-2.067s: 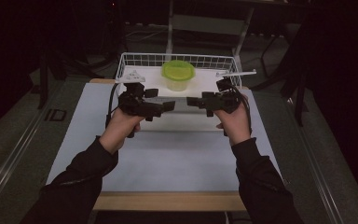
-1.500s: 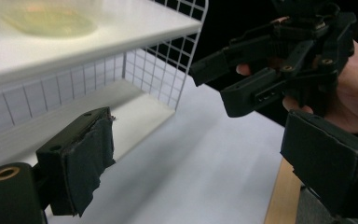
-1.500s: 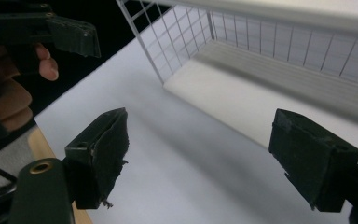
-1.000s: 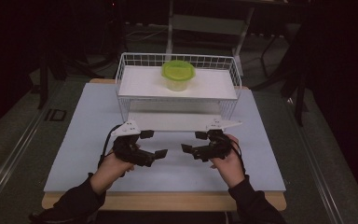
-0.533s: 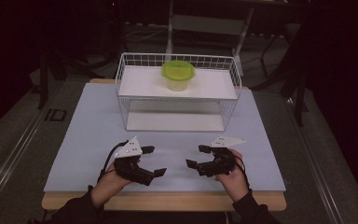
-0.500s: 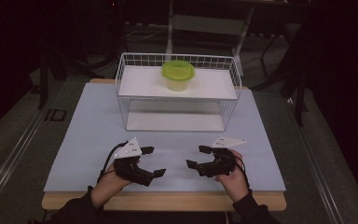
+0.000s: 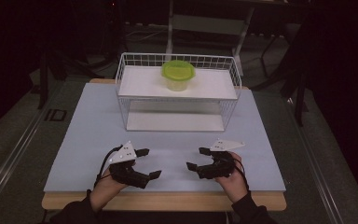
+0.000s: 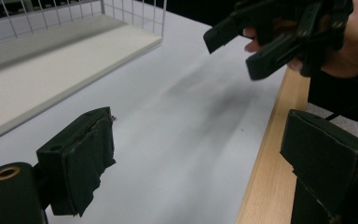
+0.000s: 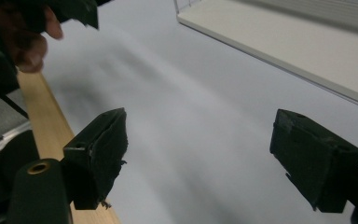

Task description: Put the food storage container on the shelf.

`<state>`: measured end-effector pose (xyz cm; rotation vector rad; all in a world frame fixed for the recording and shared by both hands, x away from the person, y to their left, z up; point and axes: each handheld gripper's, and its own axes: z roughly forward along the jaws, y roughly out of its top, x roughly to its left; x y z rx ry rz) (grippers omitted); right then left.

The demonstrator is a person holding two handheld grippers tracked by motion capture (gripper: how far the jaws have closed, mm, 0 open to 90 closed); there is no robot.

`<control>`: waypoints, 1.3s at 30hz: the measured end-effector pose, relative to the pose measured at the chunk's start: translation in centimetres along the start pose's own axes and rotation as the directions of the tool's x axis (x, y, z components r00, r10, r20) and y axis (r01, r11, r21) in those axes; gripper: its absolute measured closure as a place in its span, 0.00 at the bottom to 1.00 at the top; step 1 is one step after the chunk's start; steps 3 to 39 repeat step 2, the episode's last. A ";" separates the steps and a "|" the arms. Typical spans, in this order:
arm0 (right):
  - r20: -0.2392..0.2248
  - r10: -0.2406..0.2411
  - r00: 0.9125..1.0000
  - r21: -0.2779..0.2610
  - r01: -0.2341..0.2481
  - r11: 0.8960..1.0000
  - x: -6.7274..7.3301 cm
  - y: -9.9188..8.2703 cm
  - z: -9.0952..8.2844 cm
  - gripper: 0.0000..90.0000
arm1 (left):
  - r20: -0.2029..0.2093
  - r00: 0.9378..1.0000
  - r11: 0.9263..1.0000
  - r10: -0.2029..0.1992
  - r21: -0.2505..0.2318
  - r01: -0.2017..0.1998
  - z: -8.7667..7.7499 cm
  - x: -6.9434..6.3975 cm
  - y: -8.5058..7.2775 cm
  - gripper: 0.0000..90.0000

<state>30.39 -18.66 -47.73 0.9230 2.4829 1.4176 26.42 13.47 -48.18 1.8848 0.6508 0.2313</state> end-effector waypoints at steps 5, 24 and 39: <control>-0.001 -0.001 1.000 0.004 0.001 1.000 0.0 0.0 0.1 0.20 | 0.002 1.000 1.000 -0.001 -0.001 0.001 -0.1 0.0 0.0 0.11; -0.001 -0.001 1.000 0.004 0.001 1.000 0.0 0.0 0.1 0.20 | 0.002 1.000 1.000 -0.001 -0.001 0.001 -0.1 0.0 0.0 0.11; -0.001 -0.001 1.000 0.004 0.001 1.000 0.0 0.0 0.1 0.20 | 0.002 1.000 1.000 -0.001 -0.001 0.001 -0.1 0.0 0.0 0.11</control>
